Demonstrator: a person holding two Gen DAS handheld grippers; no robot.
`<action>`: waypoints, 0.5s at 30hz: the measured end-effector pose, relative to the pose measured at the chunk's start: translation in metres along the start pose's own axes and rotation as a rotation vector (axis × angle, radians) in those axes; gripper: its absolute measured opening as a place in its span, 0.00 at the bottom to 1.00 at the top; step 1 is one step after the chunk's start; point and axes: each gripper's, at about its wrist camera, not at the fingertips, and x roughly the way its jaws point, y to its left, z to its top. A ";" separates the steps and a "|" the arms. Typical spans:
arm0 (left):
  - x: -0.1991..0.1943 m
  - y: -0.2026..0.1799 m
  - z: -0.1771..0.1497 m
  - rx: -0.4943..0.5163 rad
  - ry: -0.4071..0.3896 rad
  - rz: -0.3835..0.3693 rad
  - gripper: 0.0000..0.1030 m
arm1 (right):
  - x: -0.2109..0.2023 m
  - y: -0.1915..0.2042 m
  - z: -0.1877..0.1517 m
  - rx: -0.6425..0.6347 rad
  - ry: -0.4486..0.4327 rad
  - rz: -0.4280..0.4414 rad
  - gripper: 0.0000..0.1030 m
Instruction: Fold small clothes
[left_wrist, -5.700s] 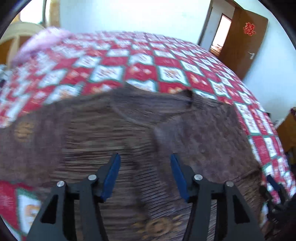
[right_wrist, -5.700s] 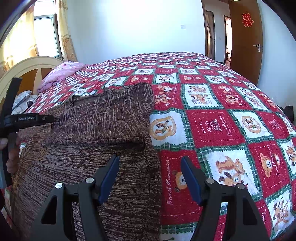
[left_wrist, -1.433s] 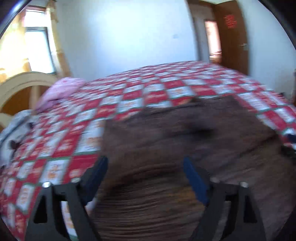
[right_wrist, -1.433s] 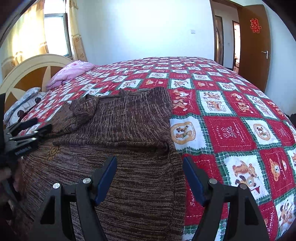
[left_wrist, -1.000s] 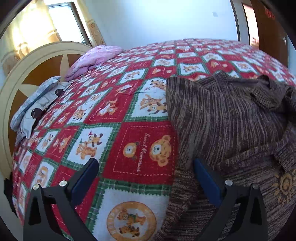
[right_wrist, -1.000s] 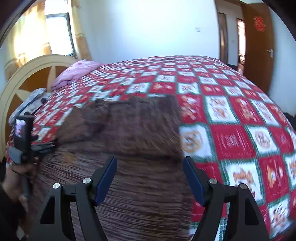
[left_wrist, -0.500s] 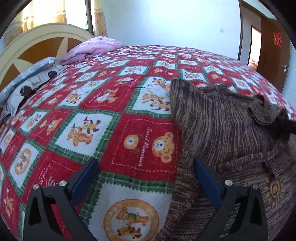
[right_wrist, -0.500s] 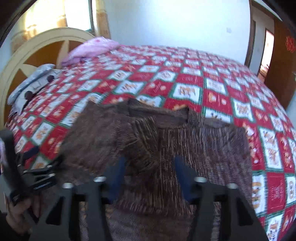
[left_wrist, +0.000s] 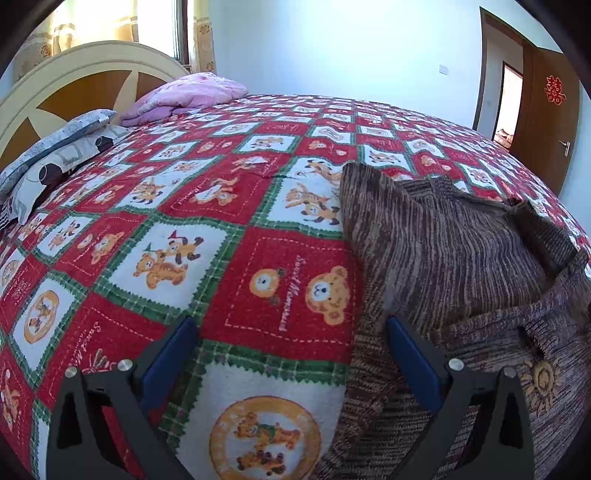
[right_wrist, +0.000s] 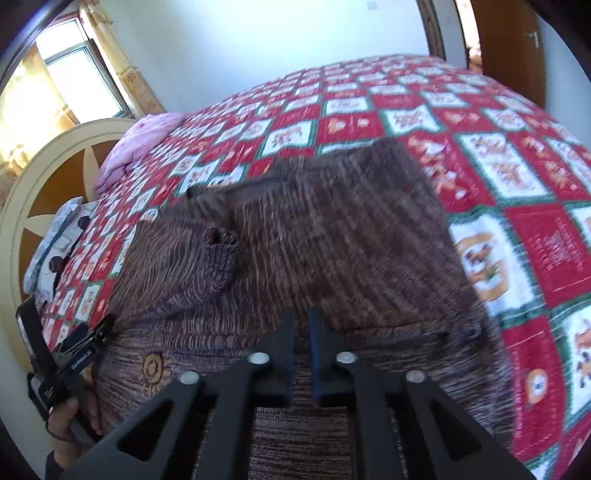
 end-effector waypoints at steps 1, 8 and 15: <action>0.000 0.000 0.000 0.000 -0.002 0.001 1.00 | -0.005 0.007 0.005 -0.017 -0.028 0.027 0.80; 0.000 0.000 0.000 0.003 -0.002 0.004 1.00 | 0.029 0.063 0.046 -0.179 0.002 0.001 0.84; 0.000 0.001 -0.001 -0.001 -0.002 -0.005 1.00 | 0.049 0.064 0.042 -0.289 0.083 -0.071 0.11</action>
